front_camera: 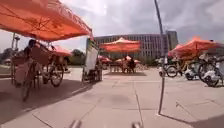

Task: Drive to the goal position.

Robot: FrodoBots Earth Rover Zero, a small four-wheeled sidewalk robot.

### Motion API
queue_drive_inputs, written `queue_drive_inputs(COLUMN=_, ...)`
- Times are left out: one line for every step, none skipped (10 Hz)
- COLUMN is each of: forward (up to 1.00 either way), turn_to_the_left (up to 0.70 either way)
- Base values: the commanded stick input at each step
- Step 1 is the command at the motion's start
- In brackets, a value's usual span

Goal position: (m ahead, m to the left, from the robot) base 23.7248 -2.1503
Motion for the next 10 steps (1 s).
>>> queue_drive_inputs(forward=0.85, turn_to_the_left=-0.35)
queue_drive_inputs(forward=0.85, turn_to_the_left=-0.35)
queue_drive_inputs(forward=0.85, turn_to_the_left=-0.05)
queue_drive_inputs(forward=0.85, turn_to_the_left=-0.01)
queue_drive_inputs(forward=0.85, turn_to_the_left=-0.01)
queue_drive_inputs(forward=0.85, turn_to_the_left=-0.01)
queue_drive_inputs(forward=0.85, turn_to_the_left=-0.01)
queue_drive_inputs(forward=0.85, turn_to_the_left=-0.01)
queue_drive_inputs(forward=0.85, turn_to_the_left=-0.01)
queue_drive_inputs(forward=0.85, turn_to_the_left=-0.01)
